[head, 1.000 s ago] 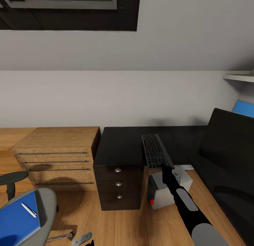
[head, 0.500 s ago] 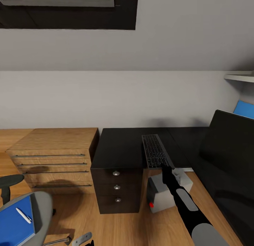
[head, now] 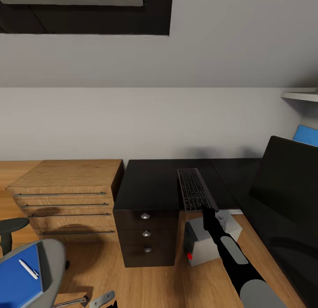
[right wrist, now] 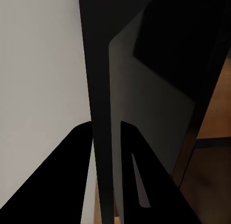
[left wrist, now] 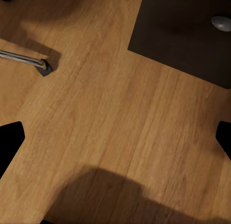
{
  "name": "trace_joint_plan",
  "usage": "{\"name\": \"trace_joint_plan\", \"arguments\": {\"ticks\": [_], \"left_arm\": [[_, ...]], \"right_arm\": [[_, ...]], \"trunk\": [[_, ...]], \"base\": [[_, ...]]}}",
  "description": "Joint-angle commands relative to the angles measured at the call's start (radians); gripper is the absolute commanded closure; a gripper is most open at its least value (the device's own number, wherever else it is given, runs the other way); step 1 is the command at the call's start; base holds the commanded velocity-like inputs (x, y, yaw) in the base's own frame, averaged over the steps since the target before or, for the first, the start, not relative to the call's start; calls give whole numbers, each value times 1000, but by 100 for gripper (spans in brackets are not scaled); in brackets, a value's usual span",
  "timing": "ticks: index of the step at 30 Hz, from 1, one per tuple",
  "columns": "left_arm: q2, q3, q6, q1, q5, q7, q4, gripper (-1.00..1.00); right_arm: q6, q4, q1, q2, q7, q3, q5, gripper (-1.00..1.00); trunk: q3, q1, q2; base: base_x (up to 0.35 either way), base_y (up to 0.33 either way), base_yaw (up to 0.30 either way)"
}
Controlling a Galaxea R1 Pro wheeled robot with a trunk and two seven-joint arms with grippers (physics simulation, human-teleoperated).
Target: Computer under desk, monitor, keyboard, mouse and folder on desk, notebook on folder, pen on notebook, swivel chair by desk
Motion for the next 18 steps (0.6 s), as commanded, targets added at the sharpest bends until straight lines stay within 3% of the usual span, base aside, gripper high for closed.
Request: {"name": "trace_joint_plan", "arguments": {"ticks": [1,5,18], "left_arm": [[1,-8,-7,-1,10,7,0,-100],[1,-8,-7,-1,11,7,0,-100],[1,-11,-8,-1,8,4,0,-100]], "right_arm": [[7,0,-1,1,5,-4,-12,100],[7,0,-1,1,5,-4,-12,100],[7,0,-1,0,5,-4,-12,100]], "trunk": [[-4,4,-8],[-17,19,-36],[-17,19,-36]], "base": [[0,0,0],[0,0,0],[0,0,0]]}}
